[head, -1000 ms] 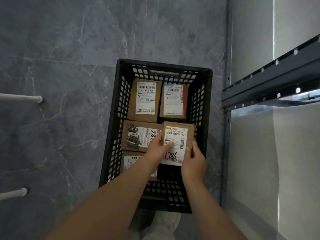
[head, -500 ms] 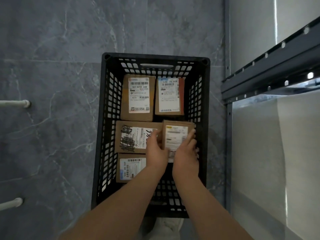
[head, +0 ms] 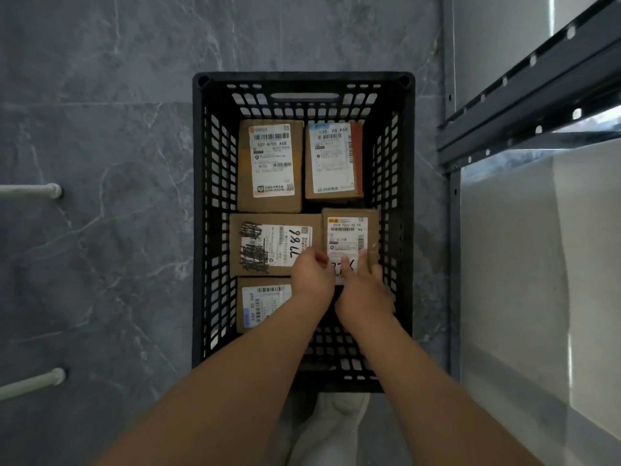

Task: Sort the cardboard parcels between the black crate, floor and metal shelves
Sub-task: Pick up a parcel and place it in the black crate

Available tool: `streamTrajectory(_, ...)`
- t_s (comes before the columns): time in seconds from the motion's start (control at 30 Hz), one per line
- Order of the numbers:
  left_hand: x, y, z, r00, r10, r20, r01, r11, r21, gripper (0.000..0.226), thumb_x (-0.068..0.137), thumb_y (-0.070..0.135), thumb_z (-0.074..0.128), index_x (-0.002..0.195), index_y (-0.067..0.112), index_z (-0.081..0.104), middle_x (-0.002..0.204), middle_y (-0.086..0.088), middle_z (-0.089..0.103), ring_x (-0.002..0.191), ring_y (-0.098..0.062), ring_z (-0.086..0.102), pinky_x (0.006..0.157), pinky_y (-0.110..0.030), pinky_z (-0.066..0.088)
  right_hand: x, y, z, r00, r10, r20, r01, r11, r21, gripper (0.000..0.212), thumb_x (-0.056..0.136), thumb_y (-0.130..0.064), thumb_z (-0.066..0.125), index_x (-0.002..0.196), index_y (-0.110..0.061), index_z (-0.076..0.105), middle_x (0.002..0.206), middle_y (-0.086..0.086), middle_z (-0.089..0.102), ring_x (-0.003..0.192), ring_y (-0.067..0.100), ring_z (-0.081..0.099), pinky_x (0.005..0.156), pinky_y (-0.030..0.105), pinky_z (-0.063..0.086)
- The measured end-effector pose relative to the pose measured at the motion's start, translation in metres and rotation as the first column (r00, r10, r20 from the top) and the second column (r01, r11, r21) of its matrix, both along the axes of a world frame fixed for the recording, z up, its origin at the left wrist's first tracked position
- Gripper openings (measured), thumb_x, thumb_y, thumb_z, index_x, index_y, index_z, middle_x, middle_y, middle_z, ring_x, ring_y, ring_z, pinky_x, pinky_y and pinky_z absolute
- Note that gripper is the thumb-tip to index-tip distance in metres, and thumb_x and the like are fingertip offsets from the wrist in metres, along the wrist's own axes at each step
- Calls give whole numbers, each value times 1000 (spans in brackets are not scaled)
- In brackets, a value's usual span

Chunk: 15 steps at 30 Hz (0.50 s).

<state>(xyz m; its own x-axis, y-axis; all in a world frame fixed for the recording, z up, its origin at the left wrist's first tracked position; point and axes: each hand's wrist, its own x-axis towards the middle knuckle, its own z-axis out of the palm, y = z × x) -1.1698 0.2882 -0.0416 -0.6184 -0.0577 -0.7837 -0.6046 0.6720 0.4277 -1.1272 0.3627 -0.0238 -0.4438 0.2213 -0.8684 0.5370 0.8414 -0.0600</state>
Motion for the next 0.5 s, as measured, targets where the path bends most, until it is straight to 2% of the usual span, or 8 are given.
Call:
streamTrajectory(0.07,-4,-1,16,997,-52,49,51,998,21,19,97,10,50,112,5,60,108,-9,64,91,-16,55,74,-24,41,-22,8,12,1000,-26,-3,26,1000,-15,59,94,-25,47,150,-21,30,160,6,17,145,27,12,115,45,29)
streamTrajectory(0.13,-13,-1,39,994,-90,57,88,996,29,24,99,11,44,116,3,60,114,-12,64,95,-20,56,74,-25,40,-44,12,33,998,-50,-32,50,998,-24,57,92,-27,48,147,-16,34,154,6,31,142,26,21,114,46,30)
streamTrajectory(0.2,-30,0,68,993,-118,27,117,993,19,28,101,13,40,117,4,60,115,-13,65,100,-26,59,74,-26,41,-66,14,61,993,-20,-119,21,1000,9,63,91,-25,51,149,-14,30,155,7,30,143,25,21,116,46,26)
streamTrajectory(0.3,-66,2,130,990,-131,-59,131,991,1,31,103,15,37,119,5,61,113,-14,65,95,-26,59,71,-26,40,-94,12,121,975,15,-221,-12,1000,12,60,94,-19,47,150,-12,29,157,6,27,146,22,19,119,43,22)
streamTrajectory(0.43,-120,2,237,961,-160,-224,163,987,-5,31,103,17,36,119,4,59,114,-14,65,102,-28,61,79,-31,45,-133,19,229,952,68,-299,-65,998,20,75,95,-25,53,156,-11,12,163,5,11,151,21,4,122,45,11)
streamTrajectory(0.5,-146,2,298,923,-211,-323,212,977,-32,32,103,18,37,122,5,59,118,-14,64,108,-29,60,84,-31,44,-155,26,292,915,92,-393,-82,996,42,72,97,-19,48,157,-11,8,164,4,5,151,19,0,123,43,8)
